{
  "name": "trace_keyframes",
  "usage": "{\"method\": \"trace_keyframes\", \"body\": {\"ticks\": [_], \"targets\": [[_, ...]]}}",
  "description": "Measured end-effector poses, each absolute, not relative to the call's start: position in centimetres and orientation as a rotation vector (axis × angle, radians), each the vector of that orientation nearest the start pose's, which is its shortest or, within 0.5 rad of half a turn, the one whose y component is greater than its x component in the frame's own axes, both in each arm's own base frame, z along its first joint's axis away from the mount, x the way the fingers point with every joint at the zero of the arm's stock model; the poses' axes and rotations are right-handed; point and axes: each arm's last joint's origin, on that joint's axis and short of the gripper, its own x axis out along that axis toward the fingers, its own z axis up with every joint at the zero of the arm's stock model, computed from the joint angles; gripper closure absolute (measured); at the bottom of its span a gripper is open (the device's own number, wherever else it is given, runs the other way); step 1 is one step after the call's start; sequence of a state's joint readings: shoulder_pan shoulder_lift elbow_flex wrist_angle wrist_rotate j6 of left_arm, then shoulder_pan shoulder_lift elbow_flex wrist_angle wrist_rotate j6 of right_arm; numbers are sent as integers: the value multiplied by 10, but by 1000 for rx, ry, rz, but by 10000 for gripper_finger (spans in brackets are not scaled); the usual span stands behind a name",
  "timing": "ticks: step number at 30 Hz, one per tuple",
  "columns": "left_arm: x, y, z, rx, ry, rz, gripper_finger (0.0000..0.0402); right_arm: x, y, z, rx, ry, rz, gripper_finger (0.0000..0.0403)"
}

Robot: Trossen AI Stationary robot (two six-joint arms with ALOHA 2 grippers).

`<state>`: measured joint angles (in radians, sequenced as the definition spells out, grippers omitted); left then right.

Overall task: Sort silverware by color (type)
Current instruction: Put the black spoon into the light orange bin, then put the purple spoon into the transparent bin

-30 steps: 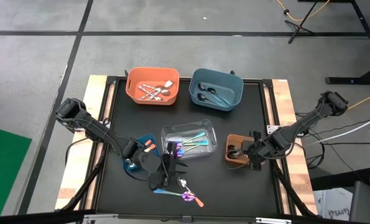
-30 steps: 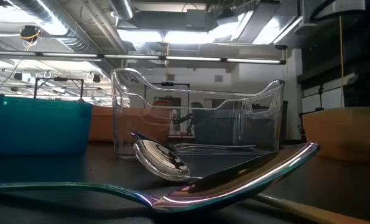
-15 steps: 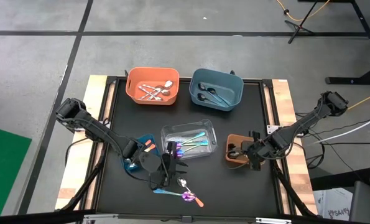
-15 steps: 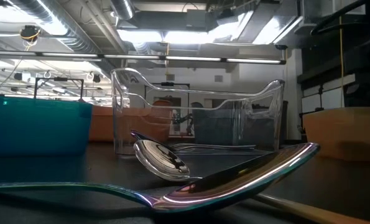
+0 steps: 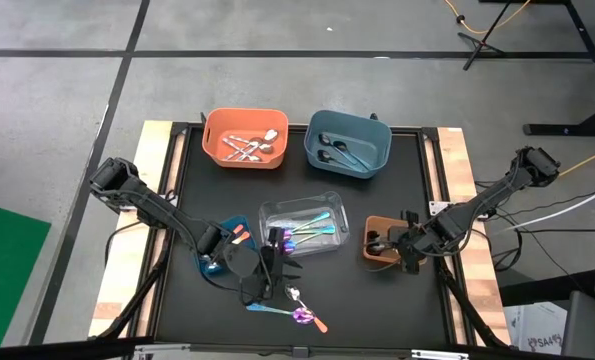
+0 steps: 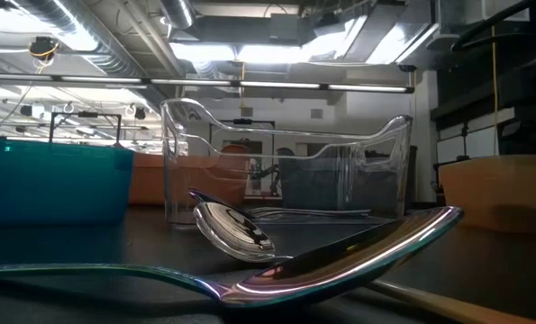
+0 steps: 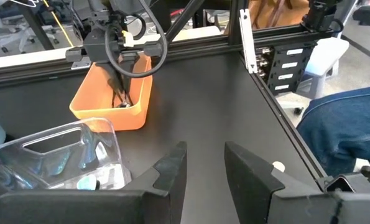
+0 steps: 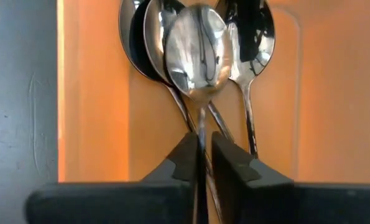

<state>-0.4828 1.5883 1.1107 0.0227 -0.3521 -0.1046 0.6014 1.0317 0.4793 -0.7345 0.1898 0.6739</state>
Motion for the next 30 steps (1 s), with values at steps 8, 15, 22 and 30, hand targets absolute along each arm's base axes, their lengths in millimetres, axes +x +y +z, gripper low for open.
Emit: {"method": "trace_keyframes", "body": {"ticks": [8,15,22,30], "targets": [[319,-157,266,43,425,-106,299,128,81,160,87,1229,-62,282],[315,-163,266,-46,439,-101,299,128,81,160,87,1229,-62,260],[305,-181,257,-155,502,-116,299,128,81,160,87,1229,-62,260],[298,-215,226,-180,589,-147,299,128,81,160,88,1228,-61,260]]}}
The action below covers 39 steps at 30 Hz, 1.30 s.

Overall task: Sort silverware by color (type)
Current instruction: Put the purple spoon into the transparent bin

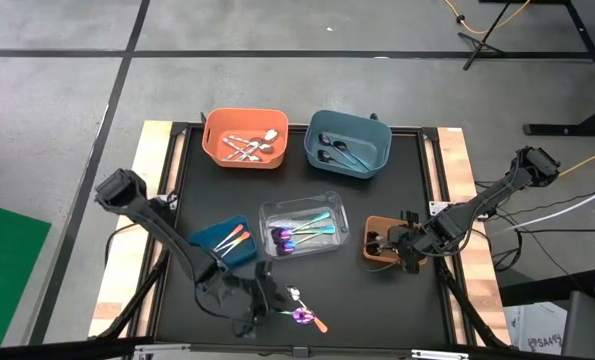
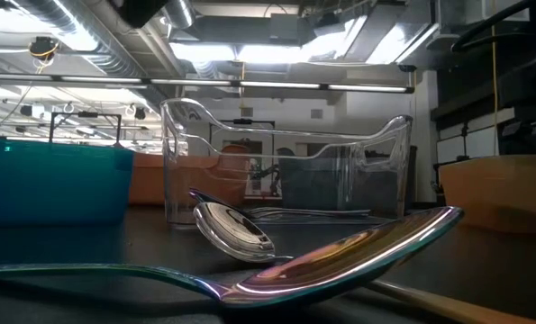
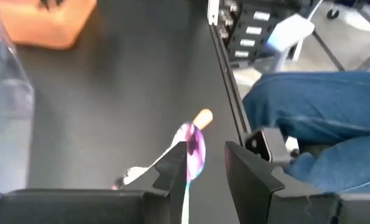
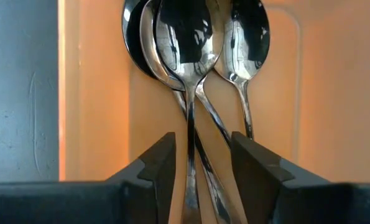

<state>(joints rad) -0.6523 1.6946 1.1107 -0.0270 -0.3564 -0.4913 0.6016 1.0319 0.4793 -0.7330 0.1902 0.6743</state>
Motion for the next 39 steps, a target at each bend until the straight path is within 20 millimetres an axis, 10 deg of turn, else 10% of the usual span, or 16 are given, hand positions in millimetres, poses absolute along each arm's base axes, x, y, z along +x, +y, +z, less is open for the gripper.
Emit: {"method": "trace_keyframes", "body": {"ticks": [25,39], "targets": [[310,-248,119,-72,761,-125,299,128,81,160,90,1228,-59,260],[312,-244,111,-57,777,-100,299,129,84,164,122,1248,-20,260]]}}
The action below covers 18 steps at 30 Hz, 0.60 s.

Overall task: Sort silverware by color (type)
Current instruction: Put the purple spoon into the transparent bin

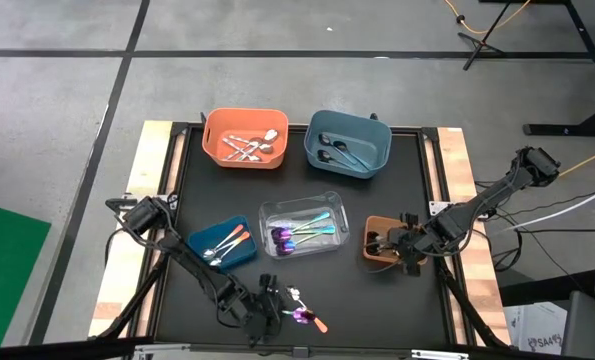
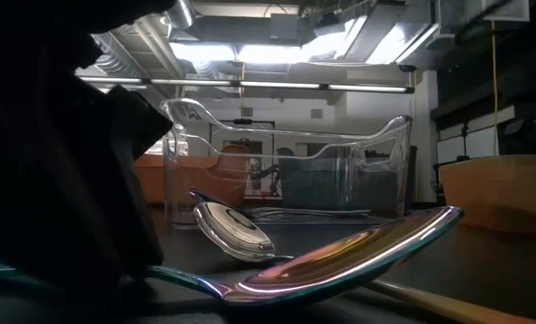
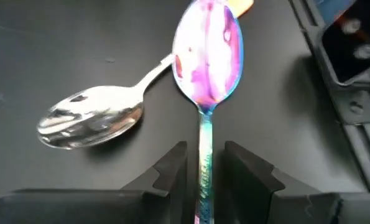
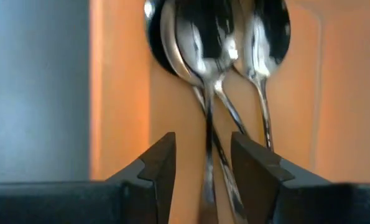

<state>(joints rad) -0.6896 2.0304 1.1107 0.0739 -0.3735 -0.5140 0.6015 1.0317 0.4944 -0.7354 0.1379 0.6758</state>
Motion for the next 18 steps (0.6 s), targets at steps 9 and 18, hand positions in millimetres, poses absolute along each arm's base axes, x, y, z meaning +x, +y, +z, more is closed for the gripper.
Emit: {"method": "trace_keyframes", "body": {"ticks": [9,18], "targets": [[312,-244,106,-44,796,-101,313,142,93,193,136,1156,37,260],[313,-242,105,-37,792,-80,375,153,99,223,158,1065,79,260]]}}
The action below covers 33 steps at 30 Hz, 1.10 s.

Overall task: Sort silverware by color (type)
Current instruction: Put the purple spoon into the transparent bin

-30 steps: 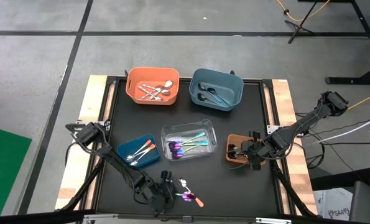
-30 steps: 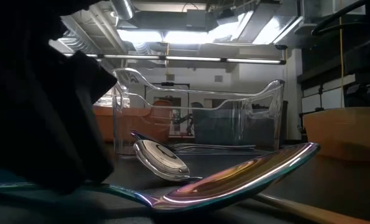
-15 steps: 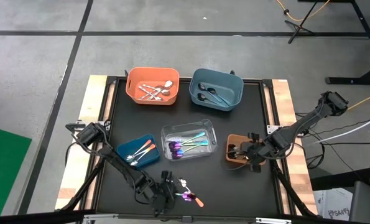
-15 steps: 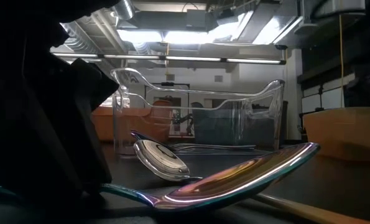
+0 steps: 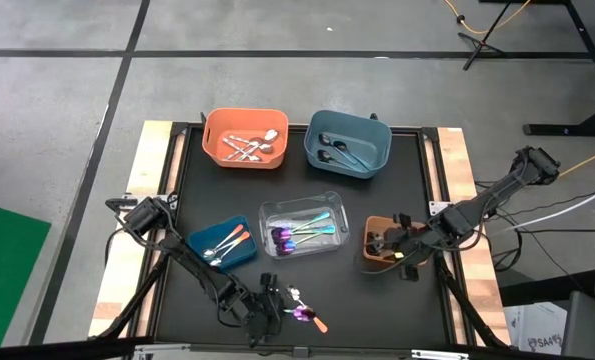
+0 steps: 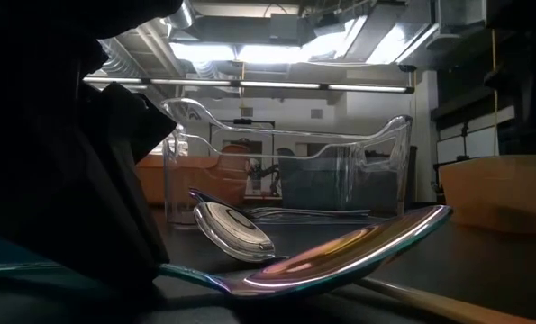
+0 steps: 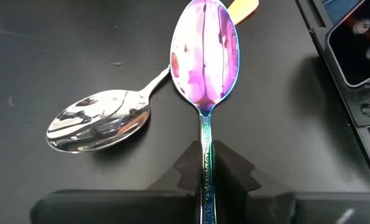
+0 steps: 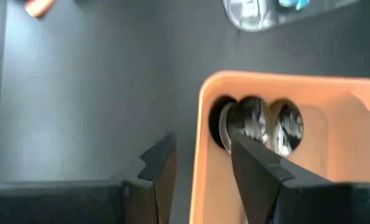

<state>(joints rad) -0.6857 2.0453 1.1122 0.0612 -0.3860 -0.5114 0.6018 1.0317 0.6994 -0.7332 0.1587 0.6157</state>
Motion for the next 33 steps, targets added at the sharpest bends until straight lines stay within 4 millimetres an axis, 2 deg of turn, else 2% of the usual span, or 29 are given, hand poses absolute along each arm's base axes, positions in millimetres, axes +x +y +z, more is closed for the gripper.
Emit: {"method": "trace_keyframes", "body": {"ticks": [4,10,20,33], "targets": [[313,-242,105,-19,790,-88,391,156,101,233,166,1027,79,260],[313,-242,105,-17,785,-90,386,160,104,244,195,975,101,260],[318,-245,108,-56,719,-99,385,165,107,248,229,913,126,260],[328,-247,120,-132,556,-76,384,165,107,248,229,913,126,260]]}}
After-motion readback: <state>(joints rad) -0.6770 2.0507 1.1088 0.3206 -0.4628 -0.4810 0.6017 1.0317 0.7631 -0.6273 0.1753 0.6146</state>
